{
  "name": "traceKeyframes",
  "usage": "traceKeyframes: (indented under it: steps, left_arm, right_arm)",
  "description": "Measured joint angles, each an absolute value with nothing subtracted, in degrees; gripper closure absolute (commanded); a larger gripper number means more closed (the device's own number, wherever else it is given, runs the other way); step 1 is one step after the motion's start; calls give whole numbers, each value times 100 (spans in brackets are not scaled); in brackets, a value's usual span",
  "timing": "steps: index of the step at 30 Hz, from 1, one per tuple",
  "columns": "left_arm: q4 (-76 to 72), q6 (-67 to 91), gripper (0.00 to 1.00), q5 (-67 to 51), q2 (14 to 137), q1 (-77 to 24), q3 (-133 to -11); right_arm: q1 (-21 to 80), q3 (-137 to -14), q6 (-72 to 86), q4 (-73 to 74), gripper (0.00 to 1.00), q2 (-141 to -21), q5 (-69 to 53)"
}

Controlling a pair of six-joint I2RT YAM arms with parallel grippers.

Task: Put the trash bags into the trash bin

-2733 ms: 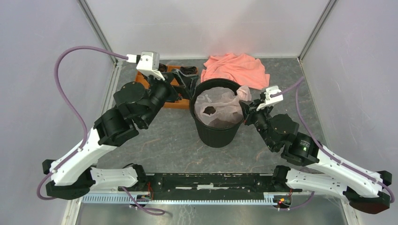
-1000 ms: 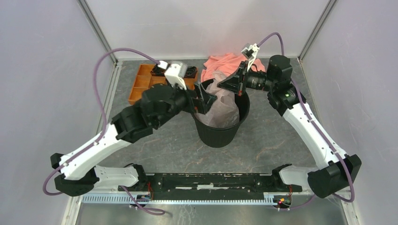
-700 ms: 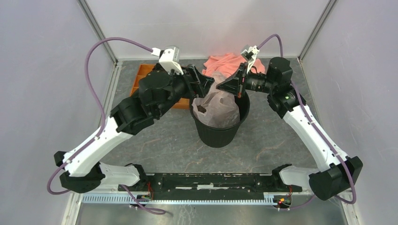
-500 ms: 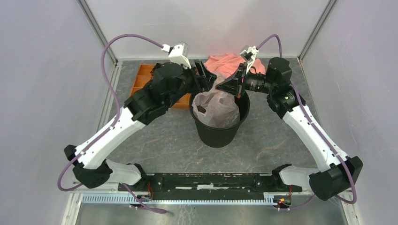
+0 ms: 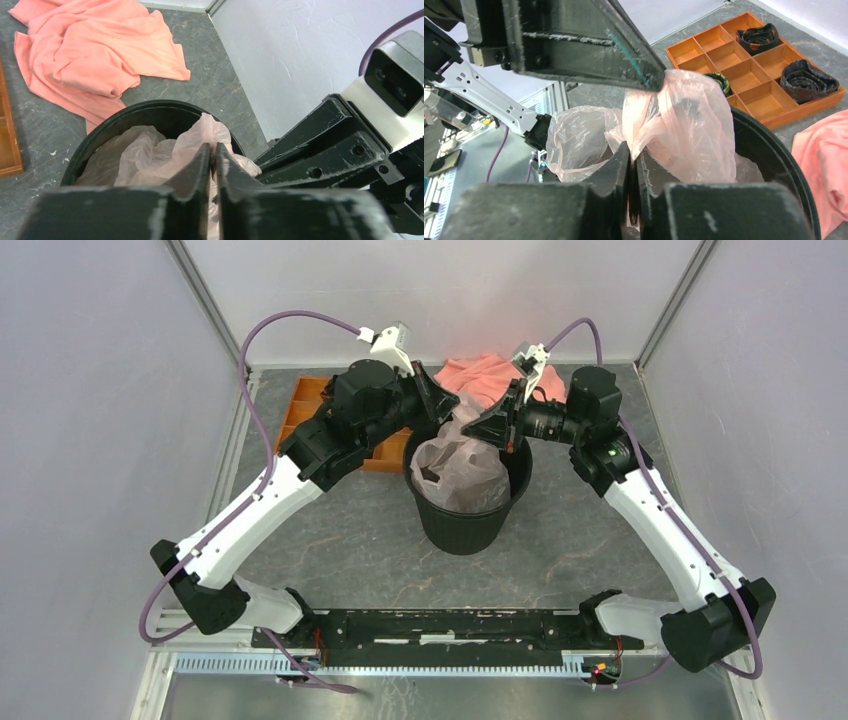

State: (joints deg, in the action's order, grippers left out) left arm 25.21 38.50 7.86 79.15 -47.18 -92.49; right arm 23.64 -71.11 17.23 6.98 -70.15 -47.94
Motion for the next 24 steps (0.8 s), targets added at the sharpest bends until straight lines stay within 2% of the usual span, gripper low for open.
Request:
traceKeyframes:
  steps: [1, 6, 8, 10, 14, 21, 22, 24]
  left_arm:
    - [2519, 3844, 97, 725, 7935, -4665, -9249]
    - [2517, 3876, 98, 432, 7946, -4348, -9249]
    - [2517, 3913, 98, 290, 7944, -4160, -9249]
    - [2510, 3957, 98, 139, 7933, -3992, -9242]
    - [2495, 4003, 98, -123, 7854, -3732, -9216]
    - [2497, 4023, 98, -333, 7725, -3518, -9183]
    - [2521, 4016, 98, -318, 7703, -3479, -9183]
    - [2615, 3935, 98, -237, 7634, -3387, -9183]
  right_arm:
    - [2366, -7091, 1695, 744, 77, -6984, -4762]
    - [2368, -6869, 1671, 781, 46, -6783, -4654]
    - [2381, -6632, 1772, 604, 39, -6667, -4617]
    - [2381, -6388, 1935, 390, 38, -6578, -4604]
    - [2403, -6049, 2180, 64, 47, -6532, -4578]
    - [2423, -6010, 2292, -108, 96, -6479, -4346]
    - [2427, -6016, 2235, 5, 99, -6436, -4244]
    - [2440, -6060, 2051, 427, 100, -6292, -3868]
